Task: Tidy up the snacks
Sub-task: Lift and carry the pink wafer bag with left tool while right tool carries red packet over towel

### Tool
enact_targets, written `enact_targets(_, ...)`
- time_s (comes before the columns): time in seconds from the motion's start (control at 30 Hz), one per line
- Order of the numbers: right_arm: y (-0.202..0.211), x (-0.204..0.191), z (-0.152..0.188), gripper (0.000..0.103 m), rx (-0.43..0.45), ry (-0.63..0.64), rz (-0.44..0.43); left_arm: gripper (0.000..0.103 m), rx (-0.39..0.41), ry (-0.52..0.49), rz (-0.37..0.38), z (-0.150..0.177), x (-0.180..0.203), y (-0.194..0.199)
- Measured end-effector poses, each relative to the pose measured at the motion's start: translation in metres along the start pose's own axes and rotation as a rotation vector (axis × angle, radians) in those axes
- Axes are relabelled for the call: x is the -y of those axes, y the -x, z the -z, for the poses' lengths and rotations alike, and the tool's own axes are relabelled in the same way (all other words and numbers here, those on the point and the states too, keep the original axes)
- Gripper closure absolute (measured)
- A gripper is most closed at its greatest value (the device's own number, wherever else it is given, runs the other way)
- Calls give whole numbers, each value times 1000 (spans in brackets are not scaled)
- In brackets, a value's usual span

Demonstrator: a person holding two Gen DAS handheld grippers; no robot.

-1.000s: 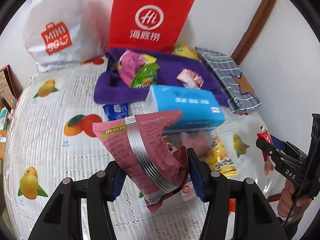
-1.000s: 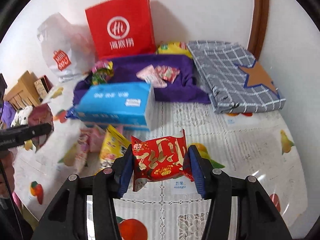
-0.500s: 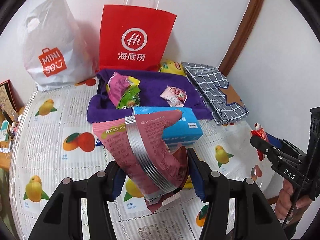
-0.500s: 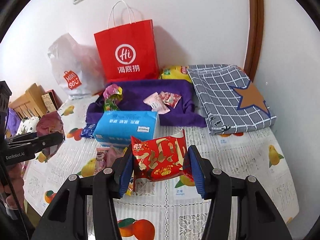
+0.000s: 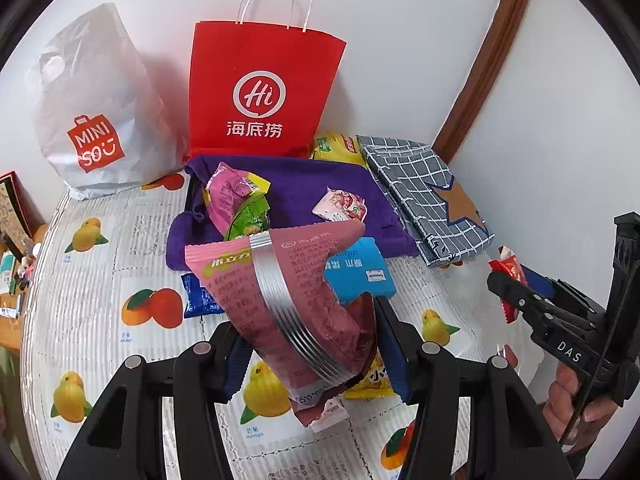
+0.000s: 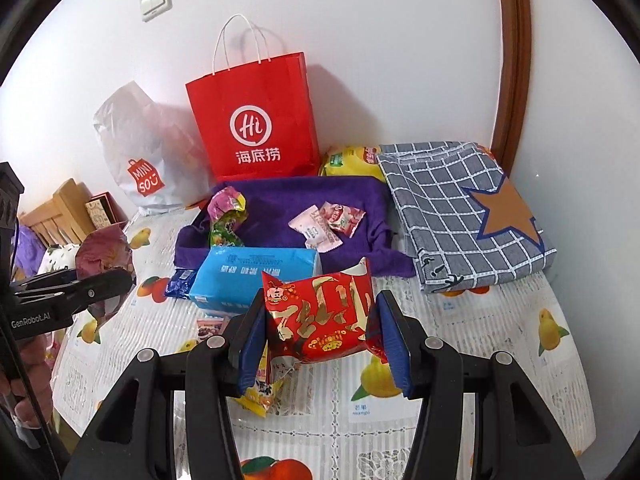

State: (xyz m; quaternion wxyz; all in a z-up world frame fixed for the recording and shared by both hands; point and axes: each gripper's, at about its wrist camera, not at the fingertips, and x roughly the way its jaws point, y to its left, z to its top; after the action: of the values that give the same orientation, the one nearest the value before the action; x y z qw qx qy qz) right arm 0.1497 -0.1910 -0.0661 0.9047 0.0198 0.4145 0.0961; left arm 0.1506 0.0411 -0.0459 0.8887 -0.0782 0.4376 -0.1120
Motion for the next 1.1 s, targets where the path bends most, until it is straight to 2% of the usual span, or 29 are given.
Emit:
enact_targets(0.43, -23, -16, -35, 51, 12, 45, -17, 49, 11, 12, -7, -34, -12, -13)
enact_targets(0.87, -79, -23, -87, 51, -17, 53, -16, 49, 17, 3, -57, -83, -26, -37)
enact_targets(1.1, -102, -26, -113, 51, -14, 51, -19, 49, 16, -1, -59, -111, -30, -56)
